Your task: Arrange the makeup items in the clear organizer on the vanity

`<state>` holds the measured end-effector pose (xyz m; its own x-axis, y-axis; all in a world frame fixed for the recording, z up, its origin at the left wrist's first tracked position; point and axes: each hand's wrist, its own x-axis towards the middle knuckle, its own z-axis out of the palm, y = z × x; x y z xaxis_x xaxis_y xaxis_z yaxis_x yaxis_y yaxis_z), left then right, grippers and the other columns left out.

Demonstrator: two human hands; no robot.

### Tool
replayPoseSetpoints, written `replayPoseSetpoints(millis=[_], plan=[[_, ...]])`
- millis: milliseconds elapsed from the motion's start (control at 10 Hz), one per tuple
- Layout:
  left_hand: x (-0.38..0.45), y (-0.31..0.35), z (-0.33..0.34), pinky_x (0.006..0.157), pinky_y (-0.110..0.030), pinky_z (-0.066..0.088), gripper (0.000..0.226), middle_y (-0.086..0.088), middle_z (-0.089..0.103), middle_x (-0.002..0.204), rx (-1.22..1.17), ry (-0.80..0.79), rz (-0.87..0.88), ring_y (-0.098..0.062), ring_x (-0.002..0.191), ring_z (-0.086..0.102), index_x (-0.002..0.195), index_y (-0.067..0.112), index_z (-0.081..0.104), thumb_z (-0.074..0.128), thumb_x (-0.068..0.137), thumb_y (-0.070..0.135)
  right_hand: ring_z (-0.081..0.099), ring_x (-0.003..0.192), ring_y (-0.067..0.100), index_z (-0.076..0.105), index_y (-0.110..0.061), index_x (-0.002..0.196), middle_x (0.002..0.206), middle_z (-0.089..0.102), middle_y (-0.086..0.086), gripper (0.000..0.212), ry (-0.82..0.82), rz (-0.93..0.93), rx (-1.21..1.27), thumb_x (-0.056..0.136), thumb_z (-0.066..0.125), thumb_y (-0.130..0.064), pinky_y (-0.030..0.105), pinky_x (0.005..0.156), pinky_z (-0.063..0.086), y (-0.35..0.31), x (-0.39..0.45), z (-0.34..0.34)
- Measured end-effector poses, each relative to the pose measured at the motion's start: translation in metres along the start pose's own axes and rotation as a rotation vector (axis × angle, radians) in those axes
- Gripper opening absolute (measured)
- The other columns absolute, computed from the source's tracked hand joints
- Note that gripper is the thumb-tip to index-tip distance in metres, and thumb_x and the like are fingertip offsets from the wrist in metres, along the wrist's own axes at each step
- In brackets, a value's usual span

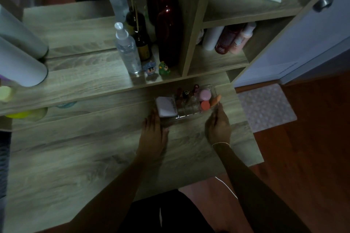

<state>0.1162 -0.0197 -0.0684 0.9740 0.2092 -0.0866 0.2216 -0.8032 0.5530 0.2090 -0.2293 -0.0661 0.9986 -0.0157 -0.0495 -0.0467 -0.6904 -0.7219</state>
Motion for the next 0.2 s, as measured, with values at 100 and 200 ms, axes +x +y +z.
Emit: replayPoseSetpoints(millis=[100,200], plan=[[0.002,0.0,-0.001,0.108,-0.052,0.033,0.067,-0.03,0.038,0.141,-0.004,0.011,0.004,-0.042,0.126,0.04,0.142,-0.005,0.019,0.048,0.091,0.026,0.043,0.133,0.029,0.028,-0.008,0.145,0.145,0.044,0.017,0.053,-0.022,-0.048,-0.041,0.095,0.042,-0.019,0.051,0.109,0.04,0.001,-0.005,0.003],[-0.004,0.001,0.0,0.11,-0.051,0.03,0.065,-0.03,0.031,0.146,-0.015,0.027,-0.049,-0.042,0.131,0.034,0.142,-0.005,0.02,0.038,0.092,0.032,0.028,0.142,0.031,0.022,-0.005,0.146,0.152,0.032,0.021,0.054,-0.01,-0.003,-0.185,0.099,0.035,-0.028,0.051,0.116,0.028,0.005,-0.016,0.006]])
